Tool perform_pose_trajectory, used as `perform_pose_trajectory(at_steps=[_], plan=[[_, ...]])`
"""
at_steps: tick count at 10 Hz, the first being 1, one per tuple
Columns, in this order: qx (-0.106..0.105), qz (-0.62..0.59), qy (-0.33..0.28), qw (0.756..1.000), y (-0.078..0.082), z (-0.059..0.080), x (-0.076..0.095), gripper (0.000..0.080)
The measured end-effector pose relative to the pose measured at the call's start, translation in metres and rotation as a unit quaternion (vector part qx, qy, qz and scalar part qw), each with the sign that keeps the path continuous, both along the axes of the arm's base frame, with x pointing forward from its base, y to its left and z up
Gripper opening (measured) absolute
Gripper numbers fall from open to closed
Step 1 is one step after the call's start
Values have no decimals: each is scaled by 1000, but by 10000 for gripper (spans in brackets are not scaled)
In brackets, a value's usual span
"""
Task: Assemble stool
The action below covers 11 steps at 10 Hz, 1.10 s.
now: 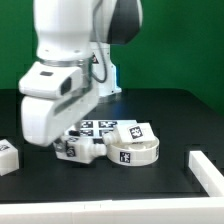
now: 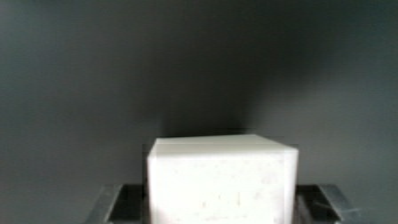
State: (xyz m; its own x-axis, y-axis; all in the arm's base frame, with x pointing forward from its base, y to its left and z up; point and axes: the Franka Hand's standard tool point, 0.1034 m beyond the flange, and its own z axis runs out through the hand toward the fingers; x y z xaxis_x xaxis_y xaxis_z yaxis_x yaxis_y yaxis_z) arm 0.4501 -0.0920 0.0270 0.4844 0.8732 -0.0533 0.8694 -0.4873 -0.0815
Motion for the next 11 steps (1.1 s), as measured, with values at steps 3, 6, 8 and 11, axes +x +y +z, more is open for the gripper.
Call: perform_pose_trajectory(at_steps=[3,6,8,11], plan=[[-4,-22,4,1000,-26,-10,-39,333],[-4,-21,3,1000,-25,-10,-38,401],[-6,-30,11,999,-20,-6,-36,571],[-29,-22,-22,999,33,50,-4,645]])
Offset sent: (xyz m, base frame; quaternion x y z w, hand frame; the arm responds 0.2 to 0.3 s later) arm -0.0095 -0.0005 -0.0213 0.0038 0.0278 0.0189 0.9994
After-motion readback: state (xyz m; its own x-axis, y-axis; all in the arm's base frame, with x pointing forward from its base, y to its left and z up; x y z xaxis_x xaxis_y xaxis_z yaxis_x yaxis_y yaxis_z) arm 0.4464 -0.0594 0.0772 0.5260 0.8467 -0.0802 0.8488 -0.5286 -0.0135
